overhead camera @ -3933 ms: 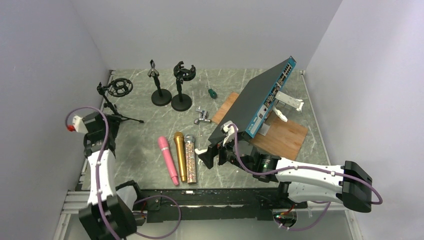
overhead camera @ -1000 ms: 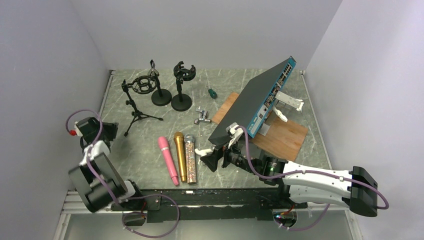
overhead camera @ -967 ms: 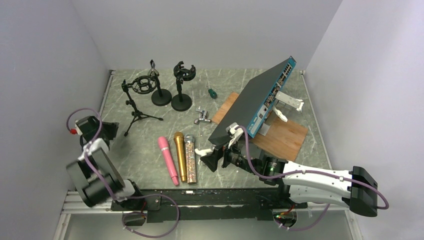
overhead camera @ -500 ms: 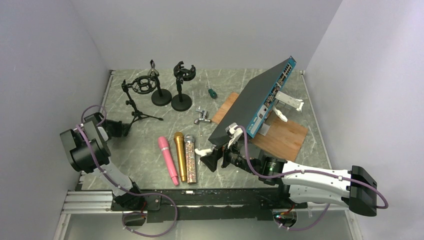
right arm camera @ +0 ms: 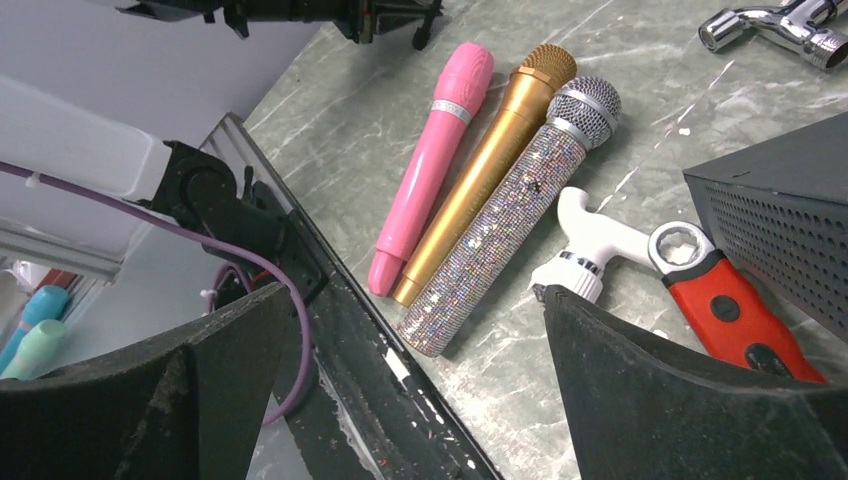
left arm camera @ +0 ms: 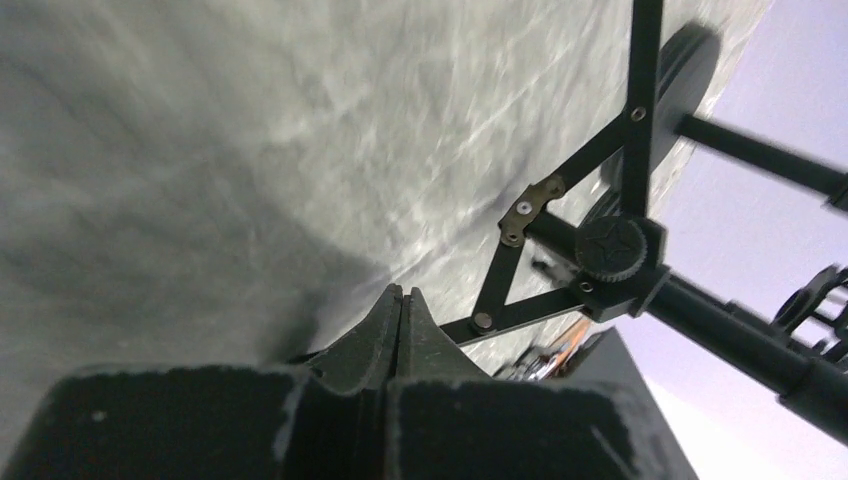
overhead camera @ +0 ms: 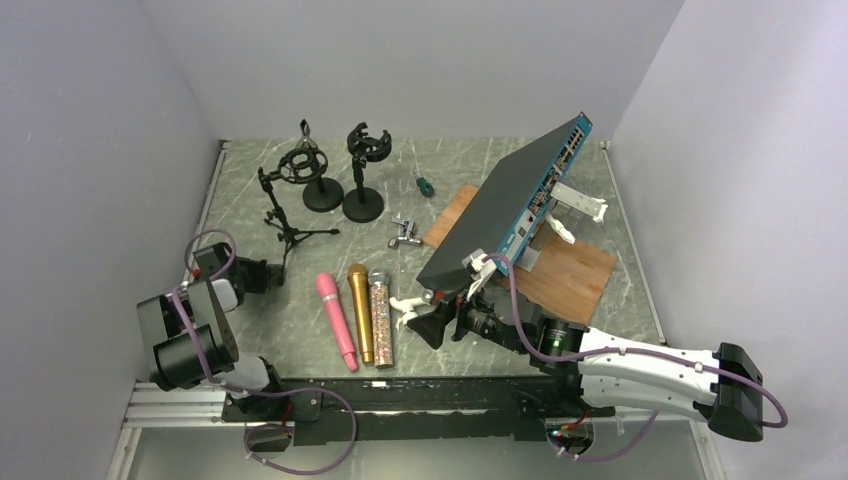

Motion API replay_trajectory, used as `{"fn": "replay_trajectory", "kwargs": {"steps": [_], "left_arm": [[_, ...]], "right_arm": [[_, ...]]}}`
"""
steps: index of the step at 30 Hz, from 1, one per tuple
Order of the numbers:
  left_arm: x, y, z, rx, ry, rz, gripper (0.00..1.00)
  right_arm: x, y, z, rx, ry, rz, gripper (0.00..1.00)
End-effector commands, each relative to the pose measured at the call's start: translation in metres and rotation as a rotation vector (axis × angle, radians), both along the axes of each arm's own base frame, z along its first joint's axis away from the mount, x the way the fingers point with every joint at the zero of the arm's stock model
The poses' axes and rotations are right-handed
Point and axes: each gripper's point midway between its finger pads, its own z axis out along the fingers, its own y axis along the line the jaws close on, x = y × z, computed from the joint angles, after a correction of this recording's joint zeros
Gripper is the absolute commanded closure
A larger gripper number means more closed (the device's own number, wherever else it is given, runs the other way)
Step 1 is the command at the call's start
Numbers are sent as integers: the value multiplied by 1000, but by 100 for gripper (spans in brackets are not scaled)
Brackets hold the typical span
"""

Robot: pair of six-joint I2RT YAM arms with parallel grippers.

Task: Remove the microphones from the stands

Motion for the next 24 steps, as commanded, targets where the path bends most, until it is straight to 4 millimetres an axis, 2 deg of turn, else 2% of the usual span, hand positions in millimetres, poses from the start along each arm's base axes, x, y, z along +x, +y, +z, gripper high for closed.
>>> {"fn": "replay_trajectory", "kwargs": {"steps": [1,9,11,13,16,18,22,24], "left_arm": [[-5,-40,0,-48,-34,-99,100],[-27,-97,-8,-116,-56,-200,100],[-31,-100,-2,-89,-78,-222,100],[-34,-96,2,-32,-75,-230,97],[-36,-86,18,83,-105,-257,82],[-34,-79,35,158,-137,-282,61],[-32,-59,70,242,-189,-287,26],[-27,-54,95,262,-287,-320,18]], "right_arm": [[21,-13,10,41,-17,-128,0],[20,-5,14,42,4,-111,1],[20,-3,14,42,9,-109,1],[20,0,10,47,10,-103,1],[20,5,9,27,20,-94,1],[18,10,11,27,21,-75,1],[21,9,10,15,14,-86,1],[21,7,12,6,9,-92,1]]}}
